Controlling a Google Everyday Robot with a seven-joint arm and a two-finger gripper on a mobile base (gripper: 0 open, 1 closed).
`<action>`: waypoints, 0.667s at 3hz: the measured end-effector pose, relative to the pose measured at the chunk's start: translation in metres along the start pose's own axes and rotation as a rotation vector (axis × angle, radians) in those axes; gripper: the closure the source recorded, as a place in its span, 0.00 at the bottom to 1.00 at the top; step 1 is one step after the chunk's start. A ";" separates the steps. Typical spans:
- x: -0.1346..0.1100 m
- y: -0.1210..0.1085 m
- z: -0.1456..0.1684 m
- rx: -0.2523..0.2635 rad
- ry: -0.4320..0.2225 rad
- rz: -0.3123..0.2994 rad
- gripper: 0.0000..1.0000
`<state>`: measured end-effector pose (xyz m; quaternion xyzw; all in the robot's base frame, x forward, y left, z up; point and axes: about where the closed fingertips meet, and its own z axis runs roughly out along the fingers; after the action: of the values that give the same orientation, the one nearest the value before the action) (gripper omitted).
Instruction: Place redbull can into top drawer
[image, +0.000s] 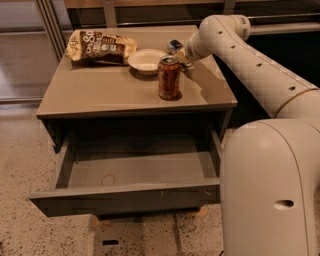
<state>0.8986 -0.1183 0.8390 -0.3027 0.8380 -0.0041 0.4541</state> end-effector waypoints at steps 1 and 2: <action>0.000 0.000 0.000 0.000 0.000 0.000 0.72; 0.000 0.000 0.000 0.000 0.000 0.000 0.95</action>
Offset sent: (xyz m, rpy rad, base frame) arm 0.0000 0.0000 0.0000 0.0000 0.0000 0.0000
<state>0.8986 -0.1182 0.8390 -0.3028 0.8379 -0.0040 0.4541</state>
